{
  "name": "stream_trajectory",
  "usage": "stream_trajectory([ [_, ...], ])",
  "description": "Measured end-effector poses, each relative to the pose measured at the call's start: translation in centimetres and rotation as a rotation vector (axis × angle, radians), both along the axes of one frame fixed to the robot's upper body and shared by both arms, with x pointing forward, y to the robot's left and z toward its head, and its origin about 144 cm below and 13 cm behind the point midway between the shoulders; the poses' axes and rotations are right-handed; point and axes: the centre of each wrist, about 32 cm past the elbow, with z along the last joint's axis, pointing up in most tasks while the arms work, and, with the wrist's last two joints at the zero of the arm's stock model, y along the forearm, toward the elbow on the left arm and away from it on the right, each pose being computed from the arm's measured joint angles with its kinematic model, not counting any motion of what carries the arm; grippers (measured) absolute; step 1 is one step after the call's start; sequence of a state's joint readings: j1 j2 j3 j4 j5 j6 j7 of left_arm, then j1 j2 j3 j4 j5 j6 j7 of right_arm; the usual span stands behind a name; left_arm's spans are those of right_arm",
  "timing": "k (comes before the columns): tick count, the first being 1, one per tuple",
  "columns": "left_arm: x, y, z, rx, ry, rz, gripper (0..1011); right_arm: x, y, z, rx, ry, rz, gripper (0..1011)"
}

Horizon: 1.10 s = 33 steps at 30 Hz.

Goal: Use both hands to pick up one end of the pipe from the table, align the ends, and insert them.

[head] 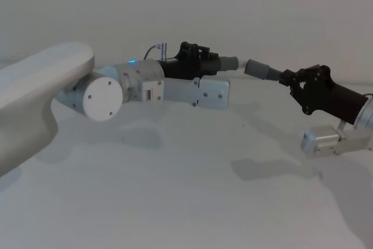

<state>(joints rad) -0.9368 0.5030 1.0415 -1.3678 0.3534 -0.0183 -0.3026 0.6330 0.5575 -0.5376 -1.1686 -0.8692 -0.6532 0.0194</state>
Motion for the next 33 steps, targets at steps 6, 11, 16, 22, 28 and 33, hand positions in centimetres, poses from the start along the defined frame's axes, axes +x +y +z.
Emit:
stream_trajectory([
  [6, 0.0, 0.0, 0.0, 0.000, -0.001, 0.000, 317, 0.5, -0.5, 0.4, -0.035, -0.009, -0.007, 59],
  [11, 0.0, 0.0, 0.0, -0.001, -0.001, -0.001, 317, 0.8, -0.9, 0.7, -0.061, -0.022, -0.005, 59],
  [16, 0.0, 0.0, 0.0, -0.001, -0.001, -0.001, 317, 1.0, -1.2, 0.9, -0.077, -0.031, 0.000, 59],
  [22, 0.0, 0.0, 0.0, -0.001, -0.001, -0.001, 317, 1.1, -1.4, 1.1, -0.091, -0.038, 0.015, 59],
  [28, 0.0, 0.0, 0.0, -0.001, -0.001, -0.001, 317, 1.2, -1.5, 1.2, -0.101, -0.040, 0.026, 59],
  [33, 0.0, 0.0, 0.0, -0.001, -0.001, -0.001, 317, 1.2, -1.5, 1.3, -0.107, -0.043, 0.028, 59],
])
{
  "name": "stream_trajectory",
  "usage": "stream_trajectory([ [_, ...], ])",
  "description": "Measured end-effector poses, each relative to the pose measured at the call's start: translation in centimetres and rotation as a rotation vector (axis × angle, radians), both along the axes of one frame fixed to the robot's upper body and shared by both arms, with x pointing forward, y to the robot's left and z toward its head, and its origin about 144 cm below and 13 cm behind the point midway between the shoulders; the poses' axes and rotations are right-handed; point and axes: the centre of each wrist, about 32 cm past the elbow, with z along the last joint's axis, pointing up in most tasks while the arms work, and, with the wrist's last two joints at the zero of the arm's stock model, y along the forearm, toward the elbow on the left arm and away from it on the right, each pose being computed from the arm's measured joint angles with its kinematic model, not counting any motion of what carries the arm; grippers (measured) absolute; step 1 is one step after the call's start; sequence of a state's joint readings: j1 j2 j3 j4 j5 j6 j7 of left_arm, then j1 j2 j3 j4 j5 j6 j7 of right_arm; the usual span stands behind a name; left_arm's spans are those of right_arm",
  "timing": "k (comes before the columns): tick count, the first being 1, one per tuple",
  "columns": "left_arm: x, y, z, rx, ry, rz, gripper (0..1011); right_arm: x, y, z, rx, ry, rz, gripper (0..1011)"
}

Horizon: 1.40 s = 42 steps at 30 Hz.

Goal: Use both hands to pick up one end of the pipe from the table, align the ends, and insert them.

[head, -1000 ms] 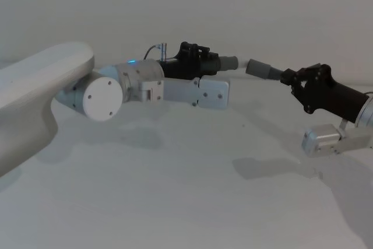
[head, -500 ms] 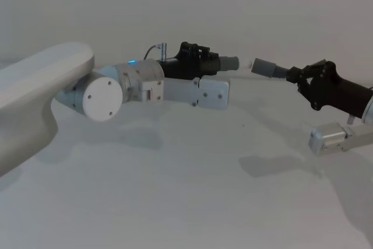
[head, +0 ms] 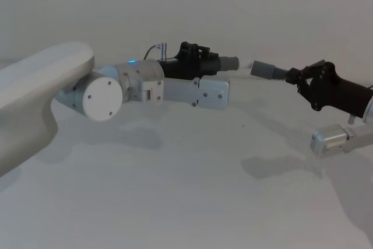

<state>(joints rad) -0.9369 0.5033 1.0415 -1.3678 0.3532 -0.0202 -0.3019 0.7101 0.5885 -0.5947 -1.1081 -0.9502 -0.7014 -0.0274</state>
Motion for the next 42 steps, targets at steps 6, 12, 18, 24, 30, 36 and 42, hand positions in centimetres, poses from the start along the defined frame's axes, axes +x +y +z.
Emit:
stream_trajectory([
  [6, 0.00, 0.00, 0.00, 0.000, 0.000, 0.000, 317, 0.16, 0.08, 0.02, -0.006, -0.006, -0.007, 59],
  [12, 0.00, 0.01, 0.00, 0.000, 0.000, 0.000, 317, 0.43, 0.25, 0.07, -0.009, -0.014, -0.020, 59],
  [18, 0.00, 0.00, 0.00, 0.000, 0.000, 0.000, 317, 0.65, 0.42, 0.15, -0.011, -0.016, -0.027, 59],
  [24, 0.00, 0.02, 0.00, 0.000, 0.000, 0.001, 317, 0.77, 0.51, 0.26, -0.016, -0.015, -0.021, 59],
  [30, 0.00, -0.02, 0.00, 0.000, 0.000, 0.000, 317, 0.84, 0.60, 0.40, -0.020, -0.008, -0.002, 59],
  [36, 0.00, 0.00, 0.00, 0.000, 0.000, 0.000, 317, 0.85, 0.68, 0.38, -0.022, 0.000, 0.007, 59],
  [42, 0.00, 0.01, 0.00, 0.000, 0.000, 0.000, 317, 0.90, 0.82, 0.24, -0.018, 0.004, 0.009, 59],
])
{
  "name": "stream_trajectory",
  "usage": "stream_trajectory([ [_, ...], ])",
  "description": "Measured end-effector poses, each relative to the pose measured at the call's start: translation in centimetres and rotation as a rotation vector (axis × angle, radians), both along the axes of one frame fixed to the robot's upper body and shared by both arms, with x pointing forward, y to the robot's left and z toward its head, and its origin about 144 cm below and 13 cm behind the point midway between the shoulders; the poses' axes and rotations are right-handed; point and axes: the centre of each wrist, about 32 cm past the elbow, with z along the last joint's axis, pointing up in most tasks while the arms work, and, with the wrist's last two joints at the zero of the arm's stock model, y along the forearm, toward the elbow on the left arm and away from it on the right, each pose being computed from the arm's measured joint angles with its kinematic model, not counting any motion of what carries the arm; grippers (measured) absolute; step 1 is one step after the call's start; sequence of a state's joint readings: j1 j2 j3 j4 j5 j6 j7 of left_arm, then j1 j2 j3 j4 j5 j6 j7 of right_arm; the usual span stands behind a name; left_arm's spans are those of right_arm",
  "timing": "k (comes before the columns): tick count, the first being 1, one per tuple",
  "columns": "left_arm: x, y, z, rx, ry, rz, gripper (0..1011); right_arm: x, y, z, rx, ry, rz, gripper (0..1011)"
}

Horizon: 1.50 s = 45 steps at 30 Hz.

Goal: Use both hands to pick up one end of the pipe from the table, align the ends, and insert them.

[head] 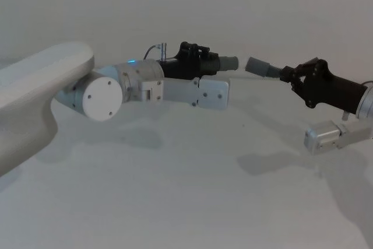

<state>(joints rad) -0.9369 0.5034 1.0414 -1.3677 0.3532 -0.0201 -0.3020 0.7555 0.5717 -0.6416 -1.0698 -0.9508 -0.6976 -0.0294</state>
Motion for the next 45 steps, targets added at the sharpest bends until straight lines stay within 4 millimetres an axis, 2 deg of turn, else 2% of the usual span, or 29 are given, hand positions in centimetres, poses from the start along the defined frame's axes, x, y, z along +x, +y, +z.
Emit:
stream_trajectory([
  [45, 0.00, -0.01, 0.00, 0.000, 0.000, 0.000, 317, 0.27, 0.51, -0.41, 0.034, -0.005, 0.002, 57],
])
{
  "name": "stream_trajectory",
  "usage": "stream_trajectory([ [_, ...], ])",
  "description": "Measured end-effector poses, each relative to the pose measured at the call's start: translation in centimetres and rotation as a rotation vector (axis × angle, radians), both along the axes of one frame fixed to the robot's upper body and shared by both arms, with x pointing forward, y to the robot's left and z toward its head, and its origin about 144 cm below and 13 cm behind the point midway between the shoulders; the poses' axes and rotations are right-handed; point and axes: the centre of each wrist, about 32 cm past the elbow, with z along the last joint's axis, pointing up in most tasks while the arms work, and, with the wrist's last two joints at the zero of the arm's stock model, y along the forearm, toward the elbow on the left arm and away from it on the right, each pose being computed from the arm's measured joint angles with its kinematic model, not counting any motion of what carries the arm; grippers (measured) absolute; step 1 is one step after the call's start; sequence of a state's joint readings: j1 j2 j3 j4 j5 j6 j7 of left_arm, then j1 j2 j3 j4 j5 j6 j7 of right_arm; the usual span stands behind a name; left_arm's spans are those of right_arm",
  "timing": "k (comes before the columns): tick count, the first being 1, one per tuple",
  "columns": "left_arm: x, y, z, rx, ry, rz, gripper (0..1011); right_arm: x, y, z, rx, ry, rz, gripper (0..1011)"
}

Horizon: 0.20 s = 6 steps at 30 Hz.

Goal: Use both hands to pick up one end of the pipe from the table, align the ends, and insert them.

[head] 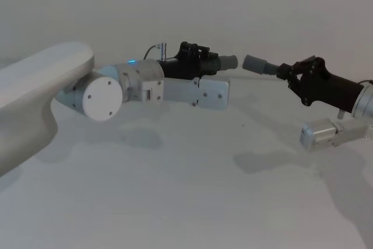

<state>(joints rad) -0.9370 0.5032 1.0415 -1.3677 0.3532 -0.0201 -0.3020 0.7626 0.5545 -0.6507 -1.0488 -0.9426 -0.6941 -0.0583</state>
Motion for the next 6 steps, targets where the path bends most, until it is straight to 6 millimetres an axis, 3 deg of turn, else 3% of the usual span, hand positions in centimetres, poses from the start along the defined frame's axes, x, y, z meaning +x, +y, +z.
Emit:
stream_trajectory([
  [6, 0.00, 0.00, 0.00, 0.000, 0.000, 0.000, 317, 0.00, 0.00, 0.00, 0.001, 0.000, 0.000, 57],
])
